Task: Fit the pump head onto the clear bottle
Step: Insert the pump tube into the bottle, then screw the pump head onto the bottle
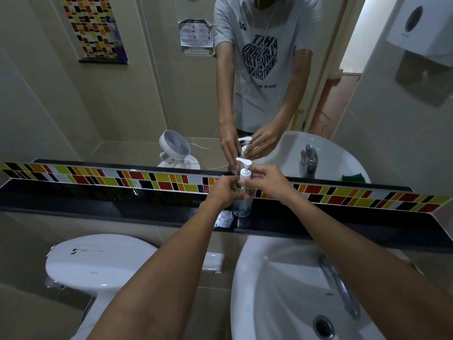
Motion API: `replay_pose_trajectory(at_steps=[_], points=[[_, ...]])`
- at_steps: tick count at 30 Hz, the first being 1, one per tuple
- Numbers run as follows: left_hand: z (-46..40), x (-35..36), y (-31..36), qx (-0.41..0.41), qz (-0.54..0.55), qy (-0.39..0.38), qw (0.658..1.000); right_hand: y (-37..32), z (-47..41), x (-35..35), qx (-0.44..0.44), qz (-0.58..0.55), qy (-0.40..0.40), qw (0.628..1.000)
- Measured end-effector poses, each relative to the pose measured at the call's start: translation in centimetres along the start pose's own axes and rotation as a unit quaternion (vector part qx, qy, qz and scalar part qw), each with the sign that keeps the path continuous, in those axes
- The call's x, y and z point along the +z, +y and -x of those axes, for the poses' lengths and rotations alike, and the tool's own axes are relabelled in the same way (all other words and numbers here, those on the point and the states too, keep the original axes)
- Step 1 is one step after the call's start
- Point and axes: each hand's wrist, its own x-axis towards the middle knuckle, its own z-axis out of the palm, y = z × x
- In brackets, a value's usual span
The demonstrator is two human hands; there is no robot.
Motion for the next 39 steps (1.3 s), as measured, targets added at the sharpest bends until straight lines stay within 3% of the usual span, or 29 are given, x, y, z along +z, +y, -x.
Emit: replay_pose_trajectory(at_steps=[7, 14, 21, 29, 35, 39], points=[[-0.2, 0.2, 0.0, -0.003, -0.002, -0.002, 1.000, 1.2, 1.3, 0.1, 0.005, -0.042, 0.115, 0.992], [-0.3, 0.2, -0.3, 0.003, 0.001, 0.000, 1.000, 0.1, 0.4, 1.1, -0.005, -0.049, 0.017, 0.999], [-0.3, 0.2, -0.2, 0.012, -0.004, -0.007, 1.000, 1.3, 0.9, 0.7, 0.002, -0.053, 0.109, 0.993], [-0.5, -0.1, -0.5, 0.021, 0.006, 0.001, 1.000, 0.1, 0.2, 1.6, 0.006, -0.062, 0.029, 0.998], [-0.2, 0.1, -0.3, 0.017, 0.004, -0.001, 1.000, 1.5, 1.0, 1.6, 0.014, -0.087, 0.129, 0.988], [-0.2, 0.2, -0.3, 0.010, 0.005, 0.006, 1.000, 1.3, 0.6, 1.3, 0.012, -0.089, 0.099, 0.991]])
